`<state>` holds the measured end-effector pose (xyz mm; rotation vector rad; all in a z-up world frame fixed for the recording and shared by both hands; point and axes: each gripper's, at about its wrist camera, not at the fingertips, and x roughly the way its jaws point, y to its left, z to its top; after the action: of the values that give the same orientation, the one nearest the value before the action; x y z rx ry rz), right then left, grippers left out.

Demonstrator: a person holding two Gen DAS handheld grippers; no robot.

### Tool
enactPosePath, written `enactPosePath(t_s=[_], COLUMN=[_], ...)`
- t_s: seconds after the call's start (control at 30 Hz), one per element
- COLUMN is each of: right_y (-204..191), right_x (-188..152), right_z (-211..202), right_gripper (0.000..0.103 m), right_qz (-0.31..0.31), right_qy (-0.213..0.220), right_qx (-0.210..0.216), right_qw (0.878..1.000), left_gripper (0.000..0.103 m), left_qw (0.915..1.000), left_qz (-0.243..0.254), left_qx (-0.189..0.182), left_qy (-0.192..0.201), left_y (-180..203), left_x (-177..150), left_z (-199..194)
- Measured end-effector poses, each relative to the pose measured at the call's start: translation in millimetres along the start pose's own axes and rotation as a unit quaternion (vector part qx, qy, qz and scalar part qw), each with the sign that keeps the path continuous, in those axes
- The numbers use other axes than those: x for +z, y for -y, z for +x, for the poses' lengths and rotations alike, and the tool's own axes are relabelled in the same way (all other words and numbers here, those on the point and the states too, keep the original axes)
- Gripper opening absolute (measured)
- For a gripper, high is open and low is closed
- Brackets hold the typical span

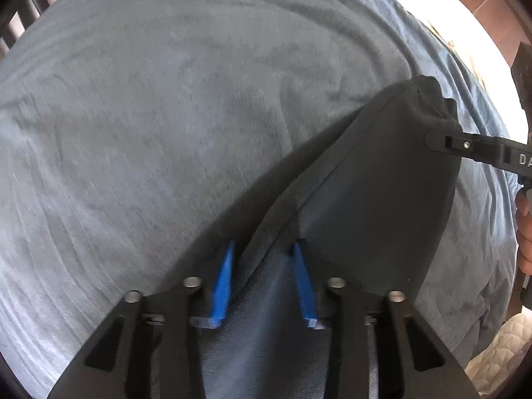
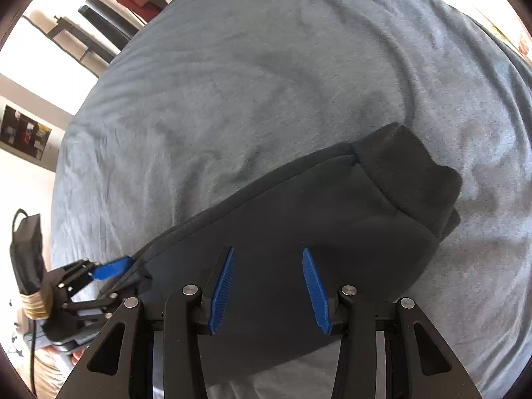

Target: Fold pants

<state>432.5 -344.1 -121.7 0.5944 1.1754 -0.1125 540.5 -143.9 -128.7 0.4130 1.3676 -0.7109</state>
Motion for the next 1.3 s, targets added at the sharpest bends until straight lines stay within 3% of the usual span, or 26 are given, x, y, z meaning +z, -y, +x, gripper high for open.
enactPosePath(t_s=[0.13, 0.33, 0.47, 0.63, 0.77, 0.83, 0.87, 0.9, 0.97, 1.07, 1.2, 1.3], right_y=[-11, -24, -32, -36, -34, -35, -37, -40, -46, -63, -94, -121], right_x=[-2, 1, 12, 21, 20, 17, 15, 13, 9, 0, -13, -23], right_z=[6, 10, 23, 43, 50, 47, 44, 40, 32, 16, 3, 4], right_gripper=[0.043, 0.043, 0.043, 0.043, 0.043, 0.043, 0.043, 0.043, 0.043, 0.043, 0.043, 0.043], right_qz=[-0.003, -0.010, -0.017, -0.029, -0.026, -0.025, -0.025, -0.025, -0.023, -0.032, -0.071, -0.102], right_qy=[-0.005, -0.003, -0.004, -0.018, -0.022, -0.017, -0.013, -0.009, -0.002, 0.009, 0.019, 0.013], right_qx=[0.007, 0.026, 0.025, 0.012, -0.001, -0.011, -0.016, -0.019, -0.016, -0.001, 0.007, 0.018], right_qw=[1.000, 1.000, 1.000, 0.999, 0.999, 0.999, 0.999, 0.999, 1.000, 0.999, 0.997, 0.995], left_gripper=[0.012, 0.012, 0.012, 0.013, 0.022, 0.037, 0.051, 0.058, 0.061, 0.061, 0.061, 0.061], left_qw=[0.9996, 0.9978, 0.9979, 0.9967, 0.9942, 0.9936, 0.9925, 0.9911, 0.9882, 0.9877, 0.9894, 0.9923], left_qz=[-0.020, -0.038, -0.040, -0.074, -0.099, -0.095, -0.092, -0.090, -0.084, -0.074, -0.046, -0.039], left_qx=[0.001, 0.013, 0.023, 0.008, -0.002, 0.004, 0.020, 0.032, 0.045, 0.053, 0.094, 0.094], left_qy=[0.019, 0.053, 0.046, 0.032, 0.041, 0.061, 0.079, 0.093, 0.120, 0.127, 0.102, 0.070], left_y=[1, -6, -18, -31, -36, -35, -34, -34, -40, -51, -73, -84], left_x=[-7, -5, 0, 5, 3, -2, -5, -9, -19, -32, -62, -82], left_z=[-6, -25, -15, 3, -4, -21, -33, -43, -70, -91, -104, -101])
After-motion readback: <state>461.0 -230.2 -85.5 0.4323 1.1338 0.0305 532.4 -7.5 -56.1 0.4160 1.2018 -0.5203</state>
